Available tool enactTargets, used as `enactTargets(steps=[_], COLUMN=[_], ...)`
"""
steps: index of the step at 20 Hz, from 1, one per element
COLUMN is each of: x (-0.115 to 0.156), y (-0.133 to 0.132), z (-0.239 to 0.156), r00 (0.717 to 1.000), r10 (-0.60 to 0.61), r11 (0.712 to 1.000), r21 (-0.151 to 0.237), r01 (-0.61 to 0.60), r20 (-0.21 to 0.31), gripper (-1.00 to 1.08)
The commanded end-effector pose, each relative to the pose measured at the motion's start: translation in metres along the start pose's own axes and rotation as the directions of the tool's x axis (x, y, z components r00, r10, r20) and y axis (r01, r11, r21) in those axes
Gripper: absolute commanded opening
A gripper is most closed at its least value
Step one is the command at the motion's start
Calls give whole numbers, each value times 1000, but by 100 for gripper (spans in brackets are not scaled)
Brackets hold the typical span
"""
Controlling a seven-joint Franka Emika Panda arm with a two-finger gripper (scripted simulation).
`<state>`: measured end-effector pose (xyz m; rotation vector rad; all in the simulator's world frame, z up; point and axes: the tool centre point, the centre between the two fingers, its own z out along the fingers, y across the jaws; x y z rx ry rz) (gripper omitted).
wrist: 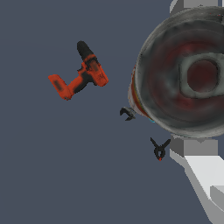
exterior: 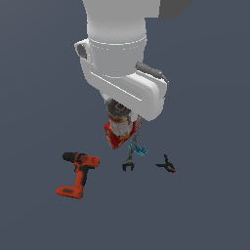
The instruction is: Pick up a designated object from a clutter of objects.
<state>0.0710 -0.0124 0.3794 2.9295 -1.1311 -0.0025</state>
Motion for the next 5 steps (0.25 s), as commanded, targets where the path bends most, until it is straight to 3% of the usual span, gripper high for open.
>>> enactTargets(steps=[1, 5], x=[-1, -1], y=[-3, -4], z=[-8, -11], r00=[1000, 1000], r10=[1, 0], r11=[1000, 1000], r21=[2, 2], r01=[-1, 0], r20=[-2, -1], gripper=[-100, -100])
